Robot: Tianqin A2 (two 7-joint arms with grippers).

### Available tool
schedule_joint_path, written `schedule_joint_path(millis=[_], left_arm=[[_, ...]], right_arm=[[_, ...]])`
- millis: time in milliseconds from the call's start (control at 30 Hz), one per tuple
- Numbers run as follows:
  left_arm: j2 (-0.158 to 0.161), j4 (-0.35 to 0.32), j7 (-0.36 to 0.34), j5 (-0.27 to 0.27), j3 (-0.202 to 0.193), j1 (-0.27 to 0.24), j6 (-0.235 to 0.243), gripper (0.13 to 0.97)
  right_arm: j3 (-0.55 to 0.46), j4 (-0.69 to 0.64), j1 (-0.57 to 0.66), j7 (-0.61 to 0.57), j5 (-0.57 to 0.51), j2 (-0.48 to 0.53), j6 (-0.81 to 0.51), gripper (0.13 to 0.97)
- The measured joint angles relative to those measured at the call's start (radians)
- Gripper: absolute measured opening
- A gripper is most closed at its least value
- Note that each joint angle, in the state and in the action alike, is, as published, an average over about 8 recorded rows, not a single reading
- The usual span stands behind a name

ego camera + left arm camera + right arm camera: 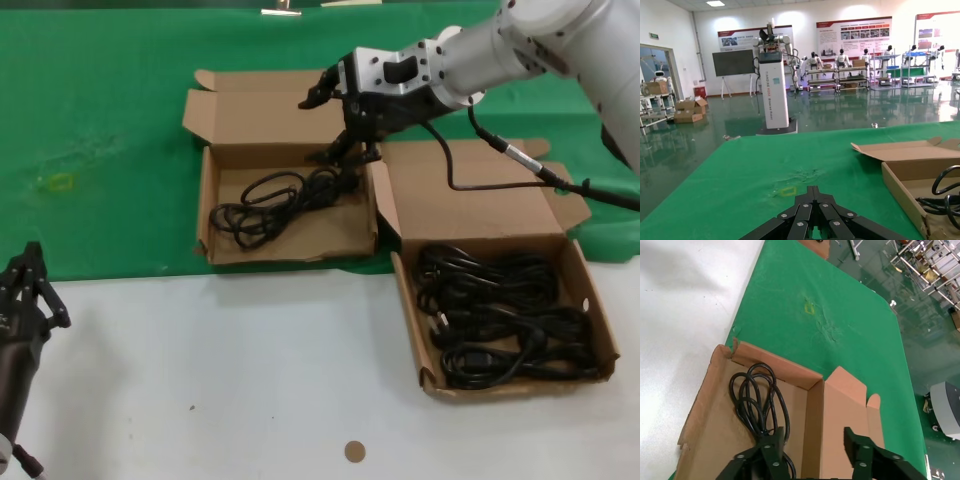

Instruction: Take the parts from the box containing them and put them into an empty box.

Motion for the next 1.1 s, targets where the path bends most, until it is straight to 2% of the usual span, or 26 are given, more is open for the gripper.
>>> schedule_joint_path(millis=[33, 233, 333, 533, 600, 733, 833, 1000, 1100], left_arm=[[0.000, 0.000, 0.000, 0.000, 0.000, 0.000, 0.000, 0.144], [0.000, 0.000, 0.000, 0.000, 0.000, 0.000, 0.000, 0.158], [0.000, 0.000, 0.000, 0.000, 0.000, 0.000, 0.000, 0.173], [0.000, 0.000, 0.000, 0.000, 0.000, 0.000, 0.000, 0.183], [0.000, 0.000, 0.000, 0.000, 0.000, 0.000, 0.000, 0.211], [0.000, 0.000, 0.000, 0.000, 0.000, 0.000, 0.000, 0.267], [0.000, 0.000, 0.000, 0.000, 0.000, 0.000, 0.000, 0.294], [0.000, 0.000, 0.000, 0.000, 0.000, 0.000, 0.000, 0.409], [0.000, 0.000, 0.000, 0.000, 0.000, 0.000, 0.000, 0.478]], right_arm=[[0.000, 0.001, -0.001, 0.001, 0.000, 0.001, 0.000, 0.348], [0.012, 0.025, -0.029, 0.007, 0.011, 0.004, 0.019, 0.499], [0.027, 0.054, -0.065, 0.016, 0.025, 0.007, 0.045, 0.549], [0.068, 0.133, -0.162, 0.038, 0.062, 0.015, 0.113, 0.705], [0.084, 0.163, -0.199, 0.047, 0.076, 0.018, 0.140, 0.757], [0.115, 0.222, -0.272, 0.064, 0.104, 0.024, 0.192, 0.757], [0.139, 0.267, -0.328, 0.077, 0.125, 0.029, 0.232, 0.809], [0.179, 0.343, -0.422, 0.099, 0.161, 0.037, 0.298, 0.894], [0.202, 0.389, -0.478, 0.112, 0.183, 0.042, 0.338, 0.911]])
